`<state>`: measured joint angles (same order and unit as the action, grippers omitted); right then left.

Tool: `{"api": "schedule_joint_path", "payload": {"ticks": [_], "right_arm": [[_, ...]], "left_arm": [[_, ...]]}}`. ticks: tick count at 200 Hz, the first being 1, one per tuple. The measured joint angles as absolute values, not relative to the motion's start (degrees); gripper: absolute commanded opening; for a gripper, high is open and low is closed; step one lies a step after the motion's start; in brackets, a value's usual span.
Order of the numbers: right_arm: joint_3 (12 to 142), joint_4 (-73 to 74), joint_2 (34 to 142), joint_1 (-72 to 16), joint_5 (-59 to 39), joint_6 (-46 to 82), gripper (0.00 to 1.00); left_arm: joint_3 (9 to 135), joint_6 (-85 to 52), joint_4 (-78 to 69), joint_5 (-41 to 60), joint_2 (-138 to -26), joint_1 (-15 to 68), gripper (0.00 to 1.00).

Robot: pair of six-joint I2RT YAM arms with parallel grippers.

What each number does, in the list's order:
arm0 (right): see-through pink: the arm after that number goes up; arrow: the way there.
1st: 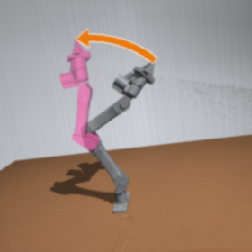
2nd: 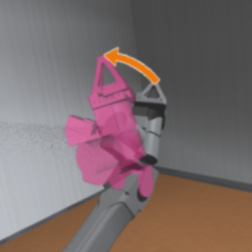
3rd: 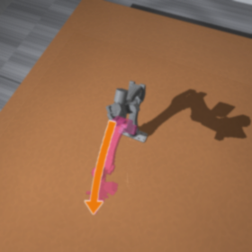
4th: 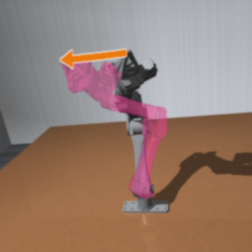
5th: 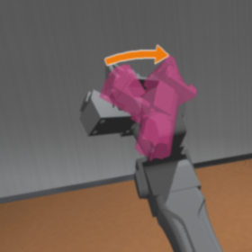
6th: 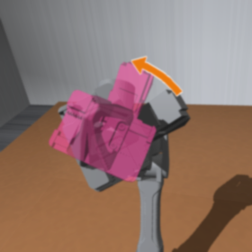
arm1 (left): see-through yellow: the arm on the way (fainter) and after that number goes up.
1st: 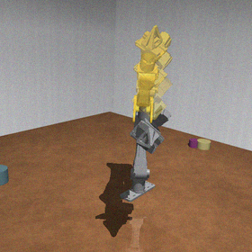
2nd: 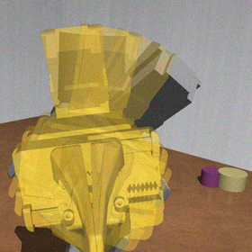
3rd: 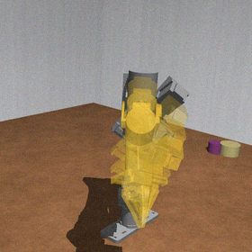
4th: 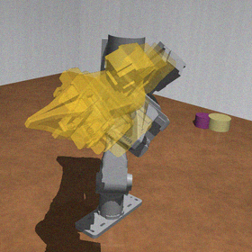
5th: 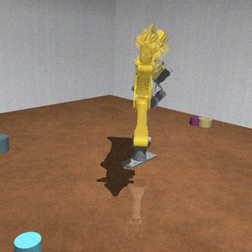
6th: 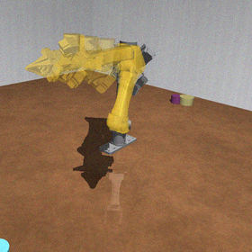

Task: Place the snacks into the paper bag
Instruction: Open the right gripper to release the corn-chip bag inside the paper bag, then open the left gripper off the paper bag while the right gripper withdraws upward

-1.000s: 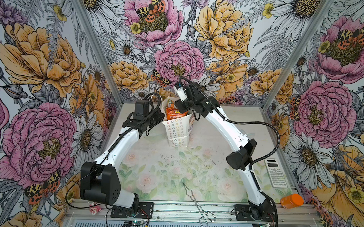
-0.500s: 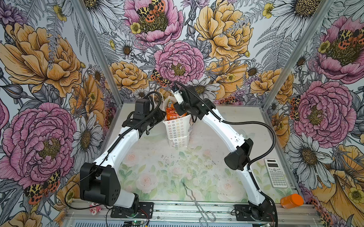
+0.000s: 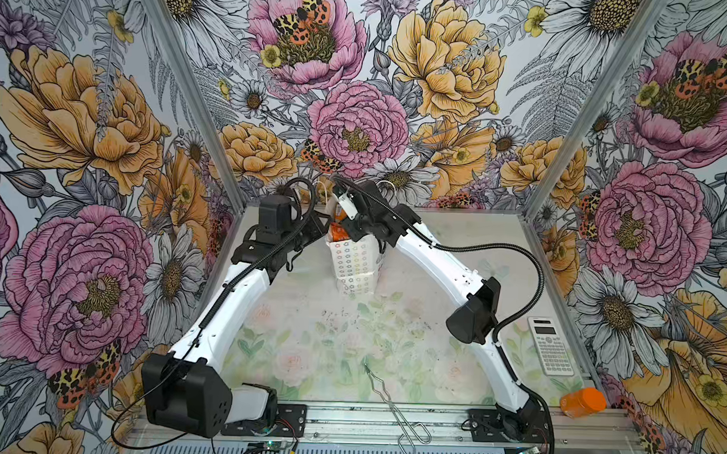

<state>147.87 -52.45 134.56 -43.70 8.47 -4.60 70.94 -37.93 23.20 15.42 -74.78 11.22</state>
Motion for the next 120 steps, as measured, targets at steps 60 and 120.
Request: {"api": "schedule_joint_path", "payload": {"ticks": [60, 120], "right_arm": [[147.33, -52.4, 125.14, -43.7, 8.56, -4.54, 0.46], [139.46, -51.55, 109.16, -42.06, 8.23, -2.46, 0.48]], "left_arm": [[71.61, -35.55, 24.43, 11.97, -69.6, 10.94, 0.49], [71.81, -32.25, 24.64, 8.45, -65.04, 9.72, 0.55]]}}
